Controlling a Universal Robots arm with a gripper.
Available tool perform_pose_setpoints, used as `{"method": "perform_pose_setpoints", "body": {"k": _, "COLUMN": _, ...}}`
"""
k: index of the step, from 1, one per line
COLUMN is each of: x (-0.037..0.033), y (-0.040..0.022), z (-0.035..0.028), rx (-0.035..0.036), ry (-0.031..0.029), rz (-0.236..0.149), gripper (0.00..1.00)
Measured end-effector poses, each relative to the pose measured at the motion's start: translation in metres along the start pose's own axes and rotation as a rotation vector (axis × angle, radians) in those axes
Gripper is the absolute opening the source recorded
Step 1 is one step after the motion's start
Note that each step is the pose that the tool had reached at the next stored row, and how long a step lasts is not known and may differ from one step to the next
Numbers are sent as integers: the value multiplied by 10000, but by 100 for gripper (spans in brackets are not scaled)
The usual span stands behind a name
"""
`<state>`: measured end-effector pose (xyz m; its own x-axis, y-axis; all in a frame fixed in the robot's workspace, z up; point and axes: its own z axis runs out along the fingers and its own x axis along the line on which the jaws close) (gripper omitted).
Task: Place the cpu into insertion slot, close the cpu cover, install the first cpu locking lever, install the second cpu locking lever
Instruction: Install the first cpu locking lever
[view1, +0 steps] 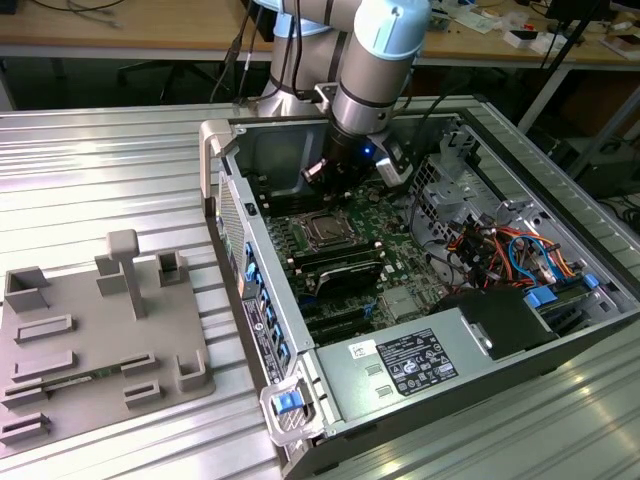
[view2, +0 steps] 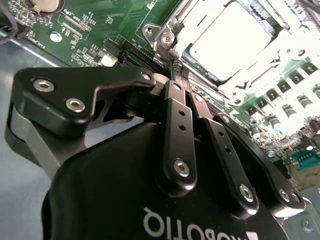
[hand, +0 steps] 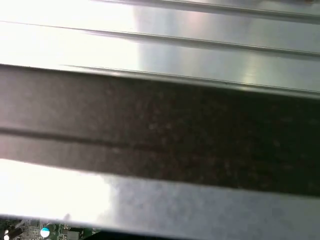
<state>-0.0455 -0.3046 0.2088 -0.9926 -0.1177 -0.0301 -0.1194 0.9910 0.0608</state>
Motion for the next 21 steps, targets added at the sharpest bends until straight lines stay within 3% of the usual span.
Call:
{"method": "perform_pose_setpoints", "body": {"k": 6, "x": 1, "y": 0, "z": -1, "rx": 19, "ry": 3, "rz": 1, "gripper": 11}}
{"method": "perform_pose_setpoints", "body": {"k": 13, "x": 1, "y": -1, "z": 18, "rx": 134, "ry": 16, "rz": -2, "gripper": 11}}
{"method": "perform_pose_setpoints", "body": {"k": 21, "x": 2, "y": -3, "z": 44, "rx": 208, "ry": 28, "rz": -4, "gripper": 11}}
